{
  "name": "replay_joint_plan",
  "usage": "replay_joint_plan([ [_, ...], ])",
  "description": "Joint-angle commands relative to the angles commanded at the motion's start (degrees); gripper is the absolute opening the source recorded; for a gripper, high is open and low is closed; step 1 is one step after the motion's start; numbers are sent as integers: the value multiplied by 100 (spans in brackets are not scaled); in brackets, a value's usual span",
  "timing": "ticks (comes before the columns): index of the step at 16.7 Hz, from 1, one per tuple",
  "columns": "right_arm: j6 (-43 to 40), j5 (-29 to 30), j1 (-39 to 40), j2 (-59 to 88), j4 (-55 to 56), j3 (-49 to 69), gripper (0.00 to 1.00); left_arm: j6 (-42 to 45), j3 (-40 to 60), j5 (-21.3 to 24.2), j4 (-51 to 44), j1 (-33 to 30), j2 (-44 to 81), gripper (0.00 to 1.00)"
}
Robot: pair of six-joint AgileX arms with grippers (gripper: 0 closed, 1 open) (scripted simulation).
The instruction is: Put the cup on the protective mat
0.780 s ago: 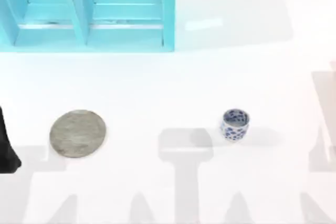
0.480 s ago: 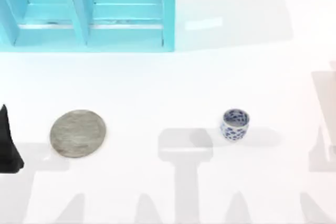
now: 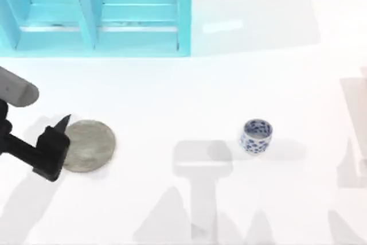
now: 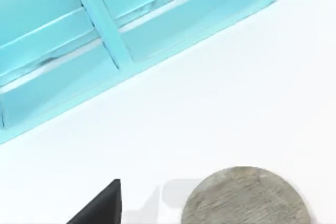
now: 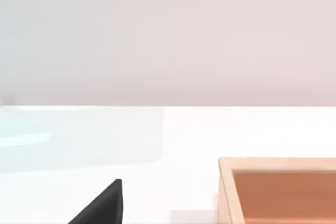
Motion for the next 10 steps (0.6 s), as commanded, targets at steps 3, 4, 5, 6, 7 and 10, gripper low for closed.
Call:
replay_joint_plan([
  [3, 0, 0, 0, 0, 0, 0, 100, 665, 1555, 129, -1089, -728, 2047, 100],
  [4, 0, 0, 0, 0, 0, 0, 100, 878, 2103, 180, -1469, -961, 2764, 100],
  [5, 0, 0, 0, 0, 0, 0, 100, 1085, 2662, 236, -1853, -1185, 3486, 100],
  [6, 0, 0, 0, 0, 0, 0, 100, 1281, 3230, 294, -2234, -1394, 4191, 100],
  [7, 0, 0, 0, 0, 0, 0, 100, 1469, 3802, 354, -2609, -1590, 4869, 100],
  [10, 0, 0, 0, 0, 0, 0, 100, 1969, 5539, 524, -3675, -2091, 6666, 100],
])
